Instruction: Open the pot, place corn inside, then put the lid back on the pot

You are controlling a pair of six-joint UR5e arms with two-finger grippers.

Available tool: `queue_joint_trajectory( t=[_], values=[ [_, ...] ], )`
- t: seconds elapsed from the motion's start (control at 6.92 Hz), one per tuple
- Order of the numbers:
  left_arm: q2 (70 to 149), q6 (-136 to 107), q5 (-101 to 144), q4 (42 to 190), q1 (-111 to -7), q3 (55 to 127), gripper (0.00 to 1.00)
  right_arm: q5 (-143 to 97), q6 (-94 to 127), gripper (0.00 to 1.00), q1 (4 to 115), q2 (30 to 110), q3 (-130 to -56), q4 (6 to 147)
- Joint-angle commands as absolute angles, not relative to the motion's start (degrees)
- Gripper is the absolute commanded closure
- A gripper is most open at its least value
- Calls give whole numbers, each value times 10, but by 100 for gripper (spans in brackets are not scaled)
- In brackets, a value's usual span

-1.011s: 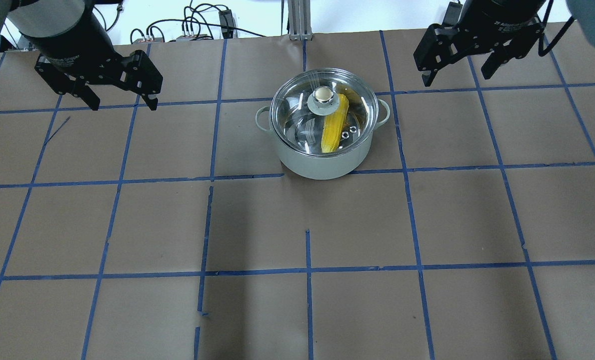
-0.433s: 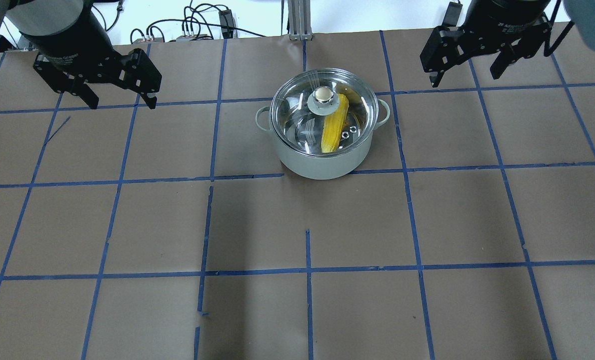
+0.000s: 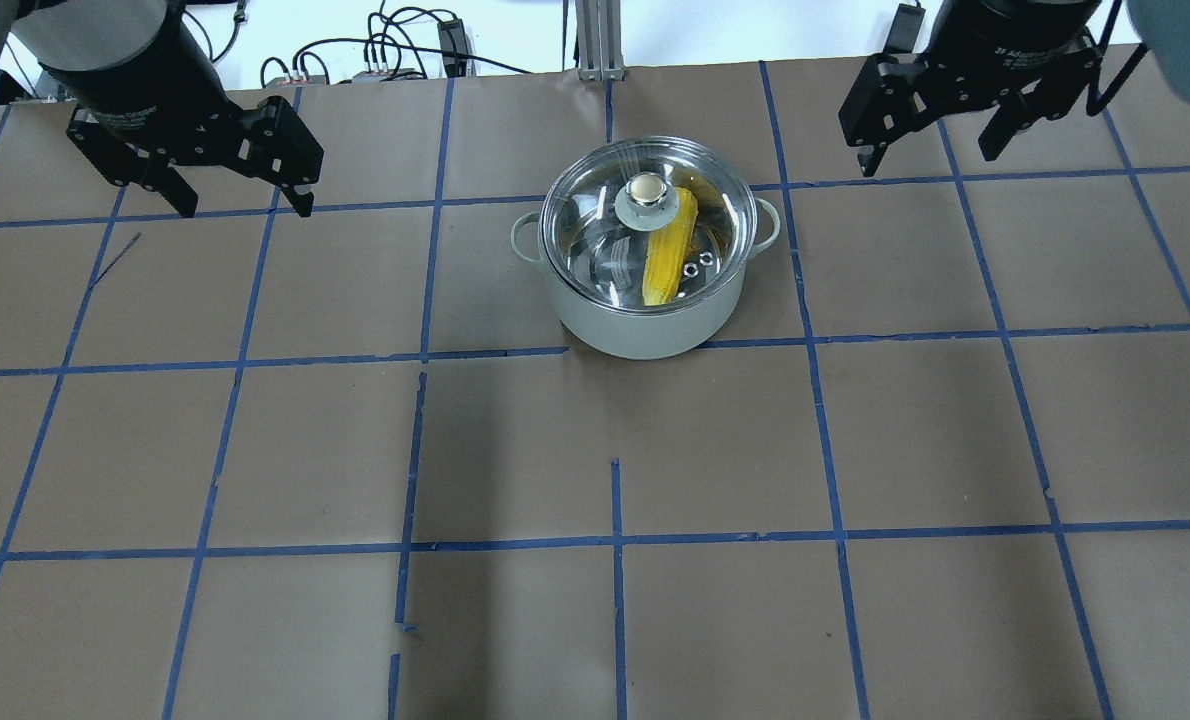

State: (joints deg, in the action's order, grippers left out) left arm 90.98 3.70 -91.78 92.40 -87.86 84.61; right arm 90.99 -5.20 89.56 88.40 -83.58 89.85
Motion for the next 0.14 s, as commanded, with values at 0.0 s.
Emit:
queue_joint_trajectory(
  t=[0.0],
  values=[
    [910,37,-919,924,-879,847,0,912,-52,0,896,884,-836,899]
  ],
)
